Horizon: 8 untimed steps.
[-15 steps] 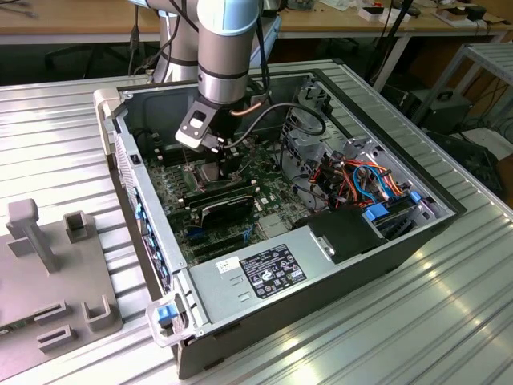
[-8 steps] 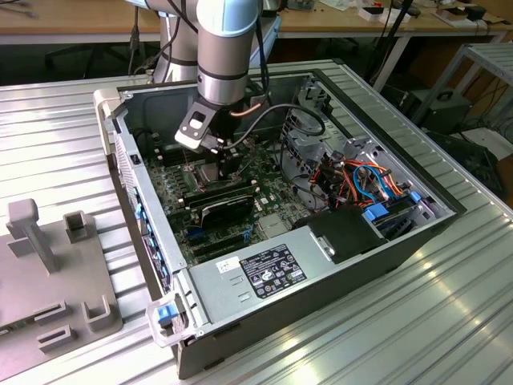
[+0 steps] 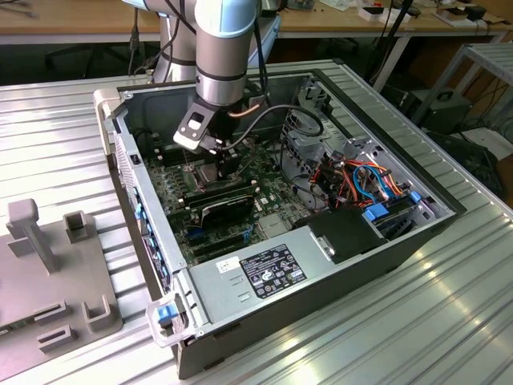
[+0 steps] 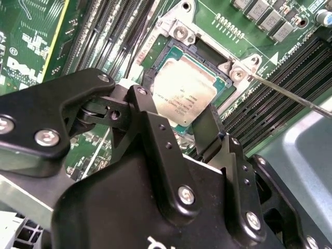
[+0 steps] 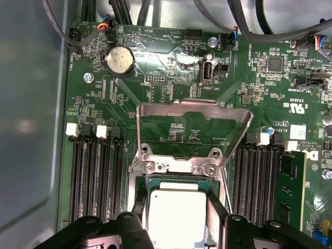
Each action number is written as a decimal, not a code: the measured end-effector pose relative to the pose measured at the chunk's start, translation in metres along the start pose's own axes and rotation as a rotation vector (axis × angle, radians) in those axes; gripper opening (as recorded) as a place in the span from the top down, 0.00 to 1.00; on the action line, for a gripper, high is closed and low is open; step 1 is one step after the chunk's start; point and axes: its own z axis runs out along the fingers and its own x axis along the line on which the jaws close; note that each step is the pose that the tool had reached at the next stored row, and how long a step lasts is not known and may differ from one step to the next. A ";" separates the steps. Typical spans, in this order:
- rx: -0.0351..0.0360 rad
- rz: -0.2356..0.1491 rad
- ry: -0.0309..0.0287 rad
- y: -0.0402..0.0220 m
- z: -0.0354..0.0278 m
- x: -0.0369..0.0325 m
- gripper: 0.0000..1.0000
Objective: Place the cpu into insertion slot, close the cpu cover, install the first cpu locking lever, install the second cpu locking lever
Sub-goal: 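Place the cpu into insertion slot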
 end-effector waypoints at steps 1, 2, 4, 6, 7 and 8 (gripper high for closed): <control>0.0000 0.001 -0.0002 0.0000 0.0002 0.0000 0.45; -0.0001 0.001 -0.0001 0.0001 0.0004 0.0000 0.45; 0.0001 0.001 0.0000 0.0003 0.0006 0.0000 0.45; 0.0000 0.001 0.0000 0.0007 0.0007 0.0000 0.45; -0.0001 0.001 0.0000 0.0010 0.0008 0.0000 0.45; -0.0001 0.001 0.0001 0.0012 0.0008 0.0000 0.45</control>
